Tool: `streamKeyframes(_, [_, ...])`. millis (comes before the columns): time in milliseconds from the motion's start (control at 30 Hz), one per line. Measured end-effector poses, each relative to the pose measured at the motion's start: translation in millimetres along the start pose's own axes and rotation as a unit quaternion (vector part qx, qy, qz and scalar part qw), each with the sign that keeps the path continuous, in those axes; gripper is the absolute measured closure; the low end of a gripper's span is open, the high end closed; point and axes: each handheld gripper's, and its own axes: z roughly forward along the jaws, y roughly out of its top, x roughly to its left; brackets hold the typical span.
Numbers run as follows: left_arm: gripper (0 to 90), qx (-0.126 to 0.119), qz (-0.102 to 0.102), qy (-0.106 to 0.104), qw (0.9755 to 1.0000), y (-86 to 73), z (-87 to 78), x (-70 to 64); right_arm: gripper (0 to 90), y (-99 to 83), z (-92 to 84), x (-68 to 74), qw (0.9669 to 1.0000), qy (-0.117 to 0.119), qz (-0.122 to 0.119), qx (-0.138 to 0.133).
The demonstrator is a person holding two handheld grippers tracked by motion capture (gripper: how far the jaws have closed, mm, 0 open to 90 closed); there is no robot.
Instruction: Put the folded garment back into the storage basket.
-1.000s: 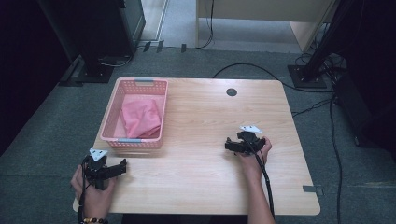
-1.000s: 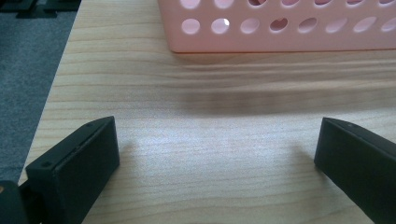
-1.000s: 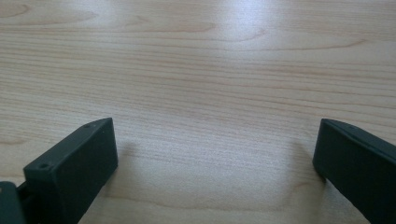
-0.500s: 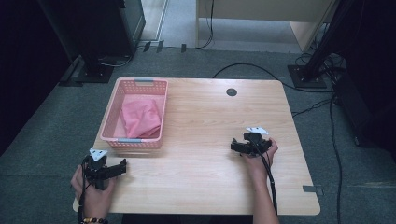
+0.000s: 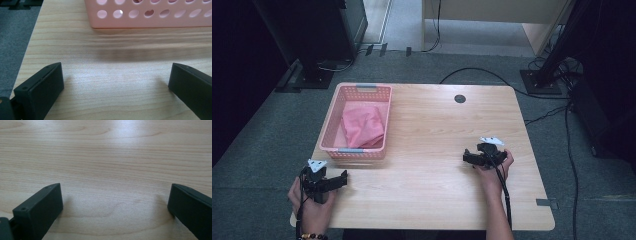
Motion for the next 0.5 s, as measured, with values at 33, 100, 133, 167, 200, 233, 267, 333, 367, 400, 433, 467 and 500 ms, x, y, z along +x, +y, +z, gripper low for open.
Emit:
streamKeyframes(33, [0.0,0.000,0.000,0.000,1.0000,0.0,0.0,0.0,0.0,-0.2,-0.2,-1.1,1.0000,0.000,-0.001,0.000])
streamKeyframes(100, [0.0,0.000,0.000,0.000,1.0000,0.0,0.0,0.0,0.0,-0.6,-0.6,-2.6,1.0000,-0.001,0.001,0.000])
streamKeyframes(133, [0.0,0.000,0.000,0.000,1.0000,0.0,0.0,0.0,0.0,-0.8,-0.8,-3.6,1.0000,-0.001,0.000,0.000])
streamKeyframes(167, [0.0,0.000,0.000,0.000,1.0000,0.0,0.0,0.1,0.0,-1.0,-1.1,-4.2,1.0000,-0.001,0.002,0.000])
streamKeyframes(200, [0.0,0.000,0.000,0.000,1.0000,0.0,0.0,0.0,0.0,-1.2,-1.3,-5.0,1.0000,-0.002,0.003,0.000])
streamKeyframes(233, [0.0,0.000,0.000,0.000,1.0000,0.0,0.0,0.0,0.0,-1.5,-1.6,-5.9,1.0000,-0.002,0.002,0.000])
streamKeyframes(267, [0.0,0.000,0.000,0.000,1.0000,0.0,0.0,0.1,0.0,-1.8,-1.9,-6.7,1.0000,-0.002,0.003,0.000])
streamKeyframes(333, [0.0,0.000,0.000,0.000,1.0000,0.0,0.0,0.0,0.0,-2.2,-2.5,-8.5,1.0000,-0.004,0.004,0.000])
streamKeyframes(367, [0.0,0.000,0.000,0.000,1.0000,0.0,0.0,0.0,0.0,-2.5,-2.6,-9.4,1.0000,-0.004,0.004,-0.001])
streamKeyframes(400, [0.0,0.000,0.000,0.000,1.0000,0.0,0.0,0.0,0.0,-2.7,-3.0,-10.0,1.0000,-0.004,0.006,0.000])
streamKeyframes(433, [0.0,0.000,0.000,0.000,1.0000,0.0,0.0,0.0,0.0,-3.0,-3.3,-11.0,1.0000,-0.005,0.005,0.000])
streamKeyframes(467, [0.0,0.000,0.000,0.000,1.0000,0.0,0.0,0.0,0.0,-3.2,-3.3,-12.0,1.0000,-0.005,0.004,-0.001])
streamKeyframes(500, [0.0,0.000,0.000,0.000,1.0000,0.0,0.0,0.0,0.0,-3.4,-3.6,-12.7,1.0000,-0.006,0.006,0.000])
